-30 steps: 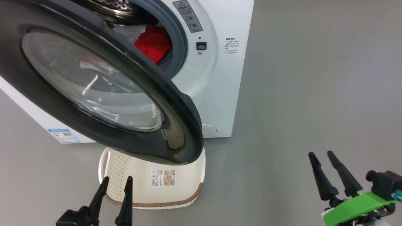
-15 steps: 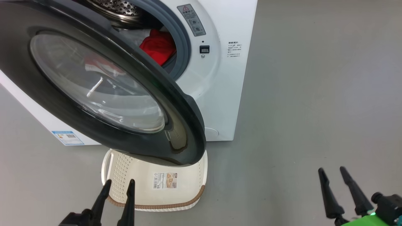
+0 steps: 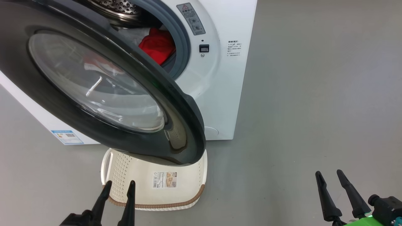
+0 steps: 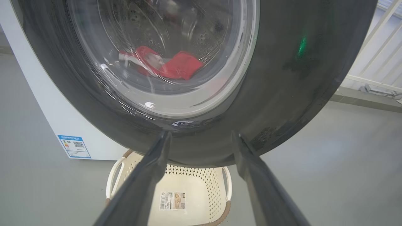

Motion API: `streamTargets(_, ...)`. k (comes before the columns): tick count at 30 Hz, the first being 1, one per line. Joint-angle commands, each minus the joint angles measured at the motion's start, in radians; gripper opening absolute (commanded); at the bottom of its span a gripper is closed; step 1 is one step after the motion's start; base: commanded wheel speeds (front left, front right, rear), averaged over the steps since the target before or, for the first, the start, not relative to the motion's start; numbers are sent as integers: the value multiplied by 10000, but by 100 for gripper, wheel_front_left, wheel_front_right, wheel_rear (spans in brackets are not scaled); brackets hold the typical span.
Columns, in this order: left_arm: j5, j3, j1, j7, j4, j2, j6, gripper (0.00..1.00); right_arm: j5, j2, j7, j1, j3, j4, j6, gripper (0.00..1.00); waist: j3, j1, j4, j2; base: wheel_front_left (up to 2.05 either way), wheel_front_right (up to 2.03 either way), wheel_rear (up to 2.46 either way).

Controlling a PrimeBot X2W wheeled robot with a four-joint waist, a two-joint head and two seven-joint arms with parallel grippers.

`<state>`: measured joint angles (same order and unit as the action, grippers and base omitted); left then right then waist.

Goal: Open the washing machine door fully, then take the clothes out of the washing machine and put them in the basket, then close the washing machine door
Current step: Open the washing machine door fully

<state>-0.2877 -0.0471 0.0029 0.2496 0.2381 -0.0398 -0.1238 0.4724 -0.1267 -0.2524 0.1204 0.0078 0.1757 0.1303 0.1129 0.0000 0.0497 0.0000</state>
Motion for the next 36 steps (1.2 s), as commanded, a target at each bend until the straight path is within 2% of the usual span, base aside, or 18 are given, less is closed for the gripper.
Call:
streamTargets(1,-51,309,-151,122,-245,-104,-46,100,-101,-177,-93,-199,148,-235,4,100,-10,0,3,0,0,0,0)
streamTargets(13,-86,237,-182,122,-246,-104,-50,100,134,-169,-93,-292,322,-318,4,100,10,0,84,0,0,0,0)
streamTargets(14,-90,223,-188,122,-250,-104,-50,100,250,-158,-93,-342,366,-386,4,50,18,0,102,0,0,0,0)
streamTargets(15,-95,204,-192,122,-253,-104,-50,100,363,-157,-93,-399,406,-461,4,20,19,0,130,0,0,0,0)
streamTargets(16,-95,204,-192,122,-253,-104,-50,100,363,-157,-93,-399,406,-461,4,20,19,0,130,0,0,0,0)
streamTargets(17,-110,162,-200,122,-260,-104,-50,100,791,-100,-93,-549,513,-576,4,0,35,0,188,0,0,0,0)
streamTargets(24,-212,-90,-266,122,-243,-104,-6,100,2362,-27,-93,-1479,897,-942,4,0,115,0,405,0,0,0,0)
streamTargets(28,-302,-250,-314,122,-256,-104,43,100,3796,-14,-93,-2261,1360,-1071,4,0,159,0,592,0,0,0,0)
streamTargets(36,-422,-596,-423,122,-242,-104,64,100,7226,-501,-93,-3733,2700,-971,4,0,351,0,1081,0,0,0,0)
